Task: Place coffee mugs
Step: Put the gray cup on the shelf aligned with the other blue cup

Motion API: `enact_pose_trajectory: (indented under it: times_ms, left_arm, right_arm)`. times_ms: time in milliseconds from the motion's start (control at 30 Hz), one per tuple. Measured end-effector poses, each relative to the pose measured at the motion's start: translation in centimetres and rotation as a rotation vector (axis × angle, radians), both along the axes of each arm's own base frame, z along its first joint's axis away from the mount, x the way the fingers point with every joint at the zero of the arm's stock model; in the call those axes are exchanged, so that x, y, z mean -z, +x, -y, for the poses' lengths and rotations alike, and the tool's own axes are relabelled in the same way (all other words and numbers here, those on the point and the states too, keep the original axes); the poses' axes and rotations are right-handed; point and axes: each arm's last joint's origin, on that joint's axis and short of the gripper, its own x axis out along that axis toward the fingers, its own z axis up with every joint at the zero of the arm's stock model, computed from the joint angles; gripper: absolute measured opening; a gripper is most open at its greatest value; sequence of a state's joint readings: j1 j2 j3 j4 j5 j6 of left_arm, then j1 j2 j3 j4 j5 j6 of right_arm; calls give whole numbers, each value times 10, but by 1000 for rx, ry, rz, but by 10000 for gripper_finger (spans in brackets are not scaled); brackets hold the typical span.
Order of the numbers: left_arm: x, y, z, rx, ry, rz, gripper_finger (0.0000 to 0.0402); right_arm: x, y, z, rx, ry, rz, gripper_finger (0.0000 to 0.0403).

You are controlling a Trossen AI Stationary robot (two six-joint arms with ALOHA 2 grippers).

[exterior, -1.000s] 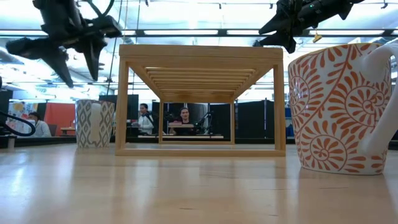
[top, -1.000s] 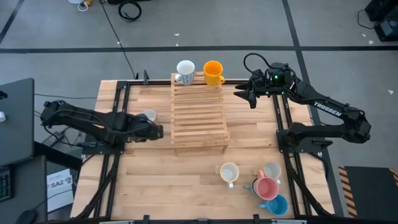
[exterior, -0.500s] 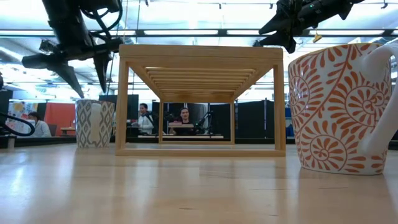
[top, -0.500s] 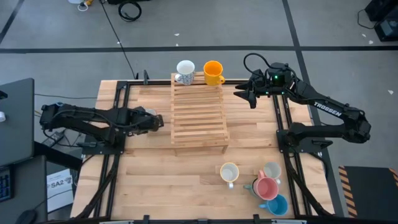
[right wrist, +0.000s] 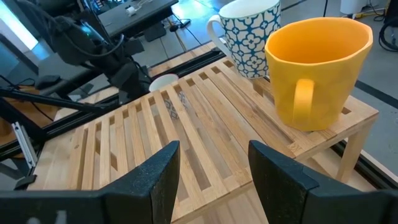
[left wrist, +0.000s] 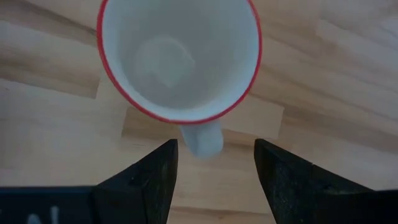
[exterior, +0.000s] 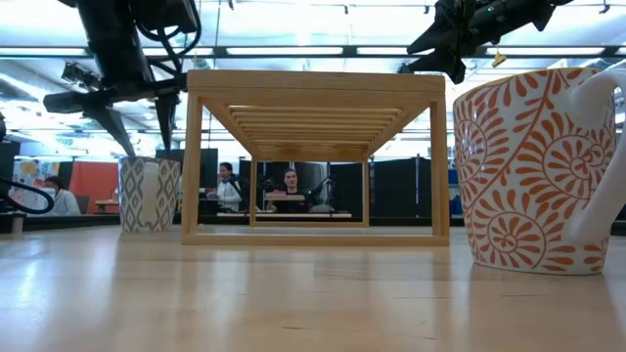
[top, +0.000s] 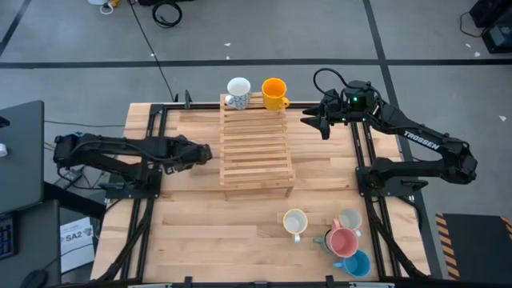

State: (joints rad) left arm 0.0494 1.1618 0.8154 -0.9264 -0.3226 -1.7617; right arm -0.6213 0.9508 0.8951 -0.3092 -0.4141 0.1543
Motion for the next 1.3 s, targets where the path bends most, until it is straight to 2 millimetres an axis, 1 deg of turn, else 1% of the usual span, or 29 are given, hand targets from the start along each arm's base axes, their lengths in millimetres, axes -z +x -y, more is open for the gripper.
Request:
enact_pose_trajectory:
  times_ms: [167,700,833,1033,1200,1300]
  left_arm:
    - [8,9,0,4,-12,-22,217]
    - [27,19,-1,9,-6,-130,216]
    - [30,20,-1,68,22,-172,203]
    - [29,18,-1,120,31,-206,170]
    - [30,12,4,172,17,-275,148]
    - [30,7,9,193,13,-331,142]
  right_arm:
    - [0,0,0,1,0,0,197]
    - [0,0,0,0,0,0,197]
    - [0,0,0,0,0,0,197]
    - [0,0,0,1,0,0,197]
    - [0,0,0,1,0,0,197]
    - [0,0,0,1,0,-1,197]
